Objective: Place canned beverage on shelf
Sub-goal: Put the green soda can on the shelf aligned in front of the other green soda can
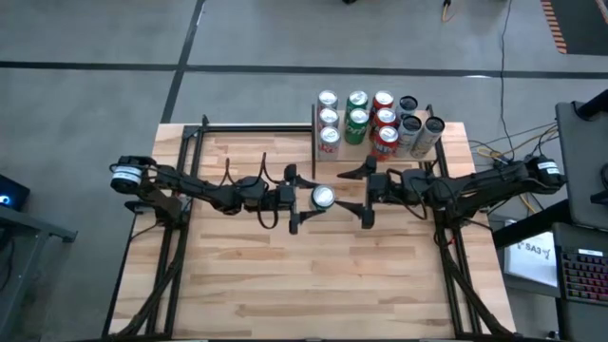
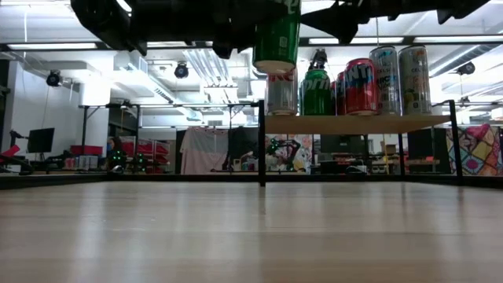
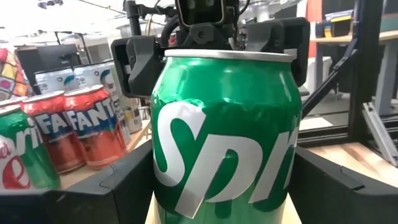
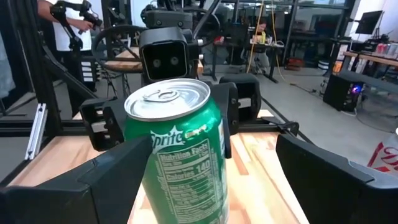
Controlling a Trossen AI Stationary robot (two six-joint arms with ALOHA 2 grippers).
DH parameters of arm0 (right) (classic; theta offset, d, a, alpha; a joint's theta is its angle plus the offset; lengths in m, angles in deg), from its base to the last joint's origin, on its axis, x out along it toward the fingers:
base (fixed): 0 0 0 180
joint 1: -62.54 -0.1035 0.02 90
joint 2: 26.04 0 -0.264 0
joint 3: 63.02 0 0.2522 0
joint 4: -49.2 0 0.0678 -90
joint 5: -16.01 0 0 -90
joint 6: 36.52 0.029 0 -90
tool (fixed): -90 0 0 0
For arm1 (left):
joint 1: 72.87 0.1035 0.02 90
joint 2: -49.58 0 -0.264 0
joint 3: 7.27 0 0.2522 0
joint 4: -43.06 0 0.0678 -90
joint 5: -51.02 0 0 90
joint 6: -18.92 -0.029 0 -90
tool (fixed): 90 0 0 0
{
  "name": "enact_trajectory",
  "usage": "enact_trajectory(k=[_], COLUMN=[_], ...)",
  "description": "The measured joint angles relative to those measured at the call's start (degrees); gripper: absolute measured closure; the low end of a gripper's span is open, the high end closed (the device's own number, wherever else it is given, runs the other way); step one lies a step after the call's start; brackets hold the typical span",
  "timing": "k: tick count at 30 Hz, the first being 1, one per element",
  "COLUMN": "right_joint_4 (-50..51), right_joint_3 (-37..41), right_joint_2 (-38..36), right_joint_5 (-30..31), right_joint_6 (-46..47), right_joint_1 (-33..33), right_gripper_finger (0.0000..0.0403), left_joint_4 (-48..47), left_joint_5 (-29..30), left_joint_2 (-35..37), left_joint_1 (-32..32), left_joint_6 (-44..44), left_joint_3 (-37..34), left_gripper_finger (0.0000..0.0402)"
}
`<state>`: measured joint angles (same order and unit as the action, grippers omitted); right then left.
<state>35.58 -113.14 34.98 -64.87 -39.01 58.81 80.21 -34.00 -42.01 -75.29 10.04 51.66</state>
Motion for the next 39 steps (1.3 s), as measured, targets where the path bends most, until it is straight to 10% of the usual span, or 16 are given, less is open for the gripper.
enact_trajectory(k=[39], right_joint_4=[-14.93], right_joint_3=[-3.42], right_joint_2=[10.93], right_joint_5=[5.90], right_joint_6=[-4.11], right_joint_1=[0.00], right_gripper_finger=[0.0055], left_joint_4=[9.57], left_joint_5=[8.12], left_joint_2=[-3.97], left_joint_1=[0.11], left_joint_6=[-2.18], left_joint_3=[0.07], left_gripper_finger=[0.0120])
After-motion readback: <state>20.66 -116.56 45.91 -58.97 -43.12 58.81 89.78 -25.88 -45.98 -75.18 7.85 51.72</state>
